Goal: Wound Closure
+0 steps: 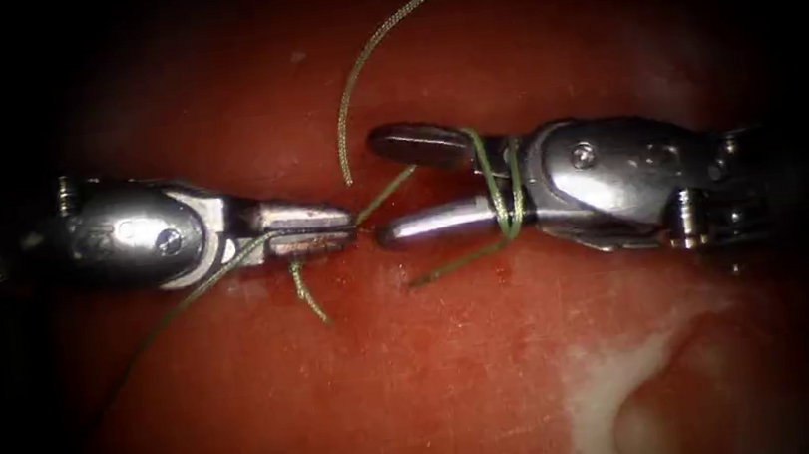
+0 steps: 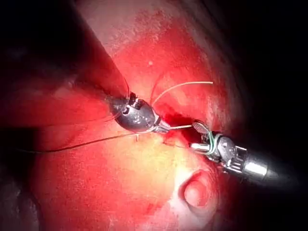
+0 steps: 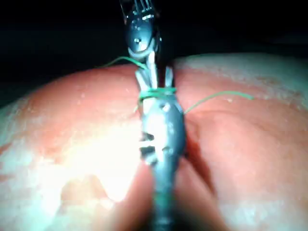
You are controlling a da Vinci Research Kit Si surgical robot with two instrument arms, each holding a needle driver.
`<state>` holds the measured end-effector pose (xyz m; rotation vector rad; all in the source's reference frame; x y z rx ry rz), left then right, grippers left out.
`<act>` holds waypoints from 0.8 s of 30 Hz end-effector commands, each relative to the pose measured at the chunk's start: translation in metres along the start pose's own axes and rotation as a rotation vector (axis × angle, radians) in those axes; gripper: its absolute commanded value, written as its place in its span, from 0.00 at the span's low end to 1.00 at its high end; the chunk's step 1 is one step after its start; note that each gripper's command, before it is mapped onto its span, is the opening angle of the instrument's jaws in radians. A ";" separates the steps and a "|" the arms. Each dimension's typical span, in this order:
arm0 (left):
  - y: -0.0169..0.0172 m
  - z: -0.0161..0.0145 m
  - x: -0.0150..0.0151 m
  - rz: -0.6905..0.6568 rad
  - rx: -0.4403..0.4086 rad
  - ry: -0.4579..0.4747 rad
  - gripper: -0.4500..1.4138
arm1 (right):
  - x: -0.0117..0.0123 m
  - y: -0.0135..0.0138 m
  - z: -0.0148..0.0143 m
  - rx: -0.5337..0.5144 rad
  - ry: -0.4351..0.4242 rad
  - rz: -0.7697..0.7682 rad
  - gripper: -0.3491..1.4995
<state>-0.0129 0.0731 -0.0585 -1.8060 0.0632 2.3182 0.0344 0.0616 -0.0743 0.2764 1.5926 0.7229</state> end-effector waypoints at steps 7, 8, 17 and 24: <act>0.0009 0.0012 -0.0002 -0.011 0.003 -0.002 0.05 | -0.0017 -0.0016 0.0023 -0.084 0.031 0.075 0.48; 0.0009 0.0012 -0.0001 -0.012 0.003 -0.002 0.05 | -0.0018 -0.0016 0.0022 -0.103 0.034 0.085 0.48; 0.0003 0.0018 0.0021 -0.032 0.008 -0.001 0.05 | -0.0046 0.0014 -0.0008 -0.404 0.002 0.251 0.49; -0.0020 0.0037 0.0036 -0.058 0.017 0.000 0.05 | -0.0048 0.0037 -0.0007 -0.496 0.066 0.403 0.54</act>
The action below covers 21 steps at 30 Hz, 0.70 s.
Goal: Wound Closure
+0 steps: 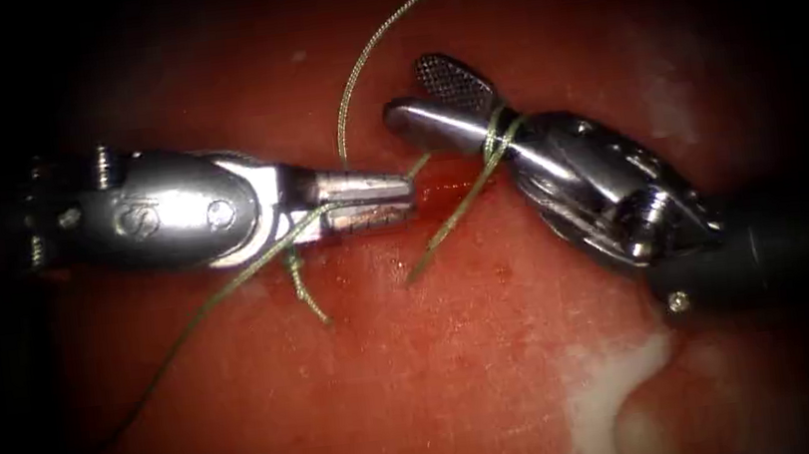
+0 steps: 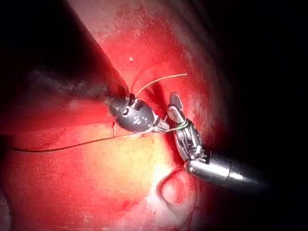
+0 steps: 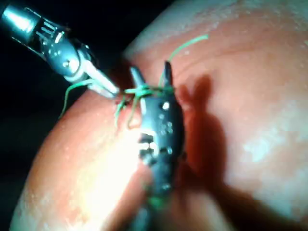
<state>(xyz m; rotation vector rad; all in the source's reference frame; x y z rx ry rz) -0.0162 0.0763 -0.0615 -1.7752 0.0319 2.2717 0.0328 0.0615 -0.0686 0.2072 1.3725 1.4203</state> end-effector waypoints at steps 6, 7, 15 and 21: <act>-0.0003 0.0018 -0.0005 -0.002 0.006 -0.002 0.05 | -0.0006 0.0010 0.0016 -0.020 -0.010 0.052 0.46; -0.0004 0.0018 -0.0006 -0.002 0.006 -0.002 0.05 | -0.0006 0.0011 0.0017 -0.022 -0.012 0.058 0.45; -0.0016 0.0020 -0.0010 -0.001 -0.001 0.001 0.05 | -0.0010 0.0028 0.0029 -0.048 -0.018 0.097 0.43; -0.0018 0.0023 -0.0011 -0.001 0.002 0.000 0.05 | -0.0007 0.0032 0.0039 -0.053 -0.012 0.126 0.44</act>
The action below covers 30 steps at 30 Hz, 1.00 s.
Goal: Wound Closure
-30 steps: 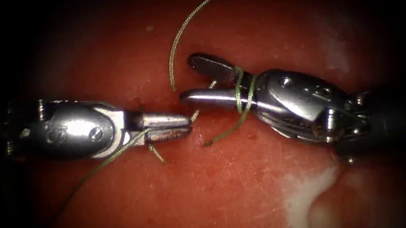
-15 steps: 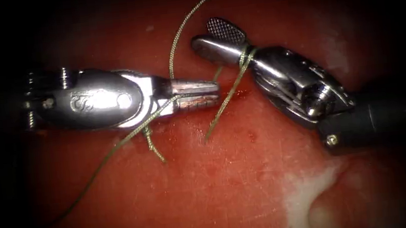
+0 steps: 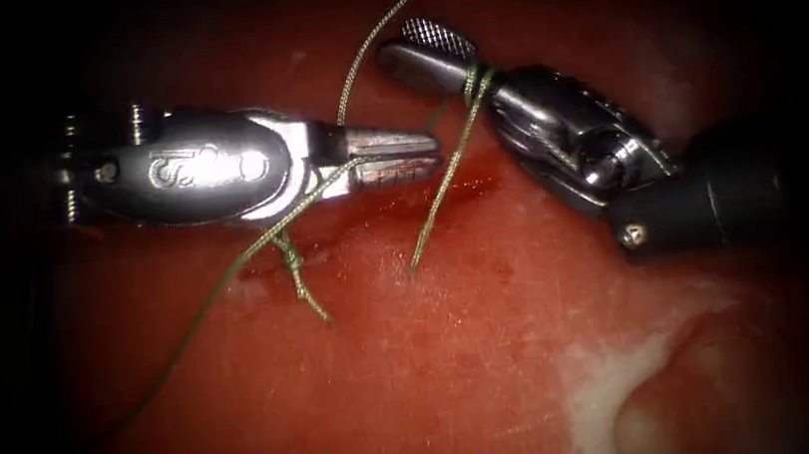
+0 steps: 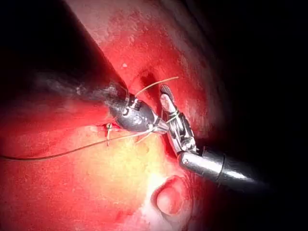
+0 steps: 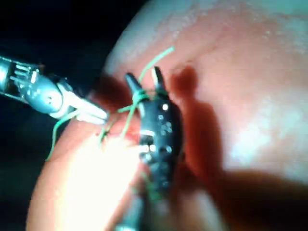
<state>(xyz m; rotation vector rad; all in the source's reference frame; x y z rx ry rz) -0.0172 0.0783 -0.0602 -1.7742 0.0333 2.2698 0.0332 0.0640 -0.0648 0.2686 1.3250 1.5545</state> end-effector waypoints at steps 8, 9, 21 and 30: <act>0.0000 0.0008 -0.0005 0.000 0.000 0.000 0.05 | -0.0013 0.0005 0.0021 0.016 0.001 0.059 0.58; -0.0001 0.0008 -0.0005 0.000 0.000 0.000 0.05 | -0.0014 0.0006 0.0023 0.017 0.001 0.059 0.58; -0.0004 0.0012 -0.0006 0.000 0.001 0.000 0.05 | -0.0014 0.0014 0.0034 0.005 -0.003 0.076 0.63; -0.0006 0.0014 -0.0006 0.000 0.003 -0.001 0.05 | 0.0002 0.0011 0.0038 0.010 0.063 0.088 0.61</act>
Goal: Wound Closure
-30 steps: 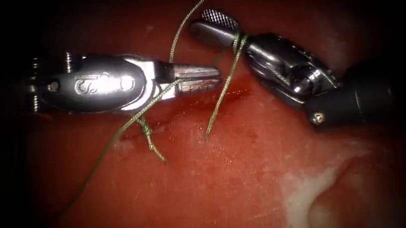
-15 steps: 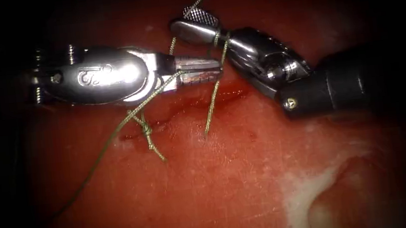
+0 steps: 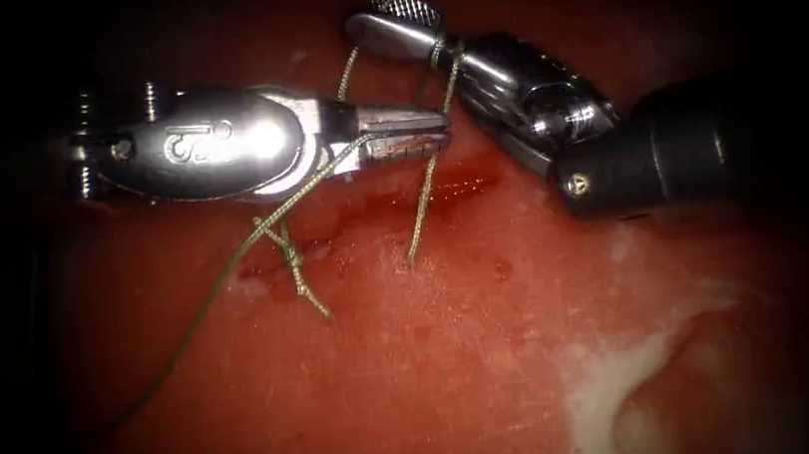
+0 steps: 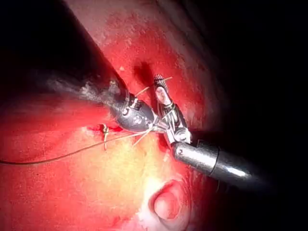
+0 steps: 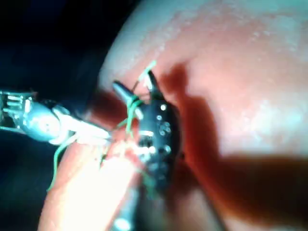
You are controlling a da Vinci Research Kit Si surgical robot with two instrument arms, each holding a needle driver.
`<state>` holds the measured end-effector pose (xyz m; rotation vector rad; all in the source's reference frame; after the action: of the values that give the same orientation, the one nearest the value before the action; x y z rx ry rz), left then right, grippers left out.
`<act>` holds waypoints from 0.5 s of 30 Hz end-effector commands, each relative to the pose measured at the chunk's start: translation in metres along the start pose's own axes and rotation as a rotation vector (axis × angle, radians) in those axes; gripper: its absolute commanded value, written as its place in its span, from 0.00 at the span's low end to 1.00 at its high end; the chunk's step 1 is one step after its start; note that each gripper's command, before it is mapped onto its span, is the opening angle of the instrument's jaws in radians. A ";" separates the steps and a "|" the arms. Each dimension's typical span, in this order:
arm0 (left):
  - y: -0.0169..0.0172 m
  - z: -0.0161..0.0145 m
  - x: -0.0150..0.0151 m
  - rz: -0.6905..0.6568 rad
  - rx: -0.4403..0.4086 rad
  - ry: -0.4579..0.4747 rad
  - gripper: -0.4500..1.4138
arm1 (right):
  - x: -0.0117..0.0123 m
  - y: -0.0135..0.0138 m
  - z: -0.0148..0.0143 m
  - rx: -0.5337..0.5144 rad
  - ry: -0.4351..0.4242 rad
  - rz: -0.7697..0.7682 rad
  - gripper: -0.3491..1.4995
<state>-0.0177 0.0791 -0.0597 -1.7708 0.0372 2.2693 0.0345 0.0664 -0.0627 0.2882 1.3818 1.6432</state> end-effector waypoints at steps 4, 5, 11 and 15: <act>0.0002 0.0006 -0.0004 0.000 -0.001 0.000 0.05 | -0.0003 -0.0003 0.0009 0.005 0.008 0.003 0.59; 0.0002 0.0006 -0.0004 0.000 -0.001 0.001 0.05 | -0.0003 -0.0004 0.0009 0.005 0.008 0.003 0.59; 0.0004 0.0002 -0.0004 0.001 -0.004 0.001 0.05 | -0.0007 -0.0006 0.0015 0.006 0.007 0.002 0.57; 0.0005 0.0001 -0.0004 0.001 -0.005 0.002 0.05 | -0.0011 -0.0009 0.0019 0.024 -0.008 0.004 0.32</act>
<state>-0.0172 0.0787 -0.0599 -1.7753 0.0334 2.2713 0.0361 0.0668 -0.0627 0.3187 1.4029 1.6218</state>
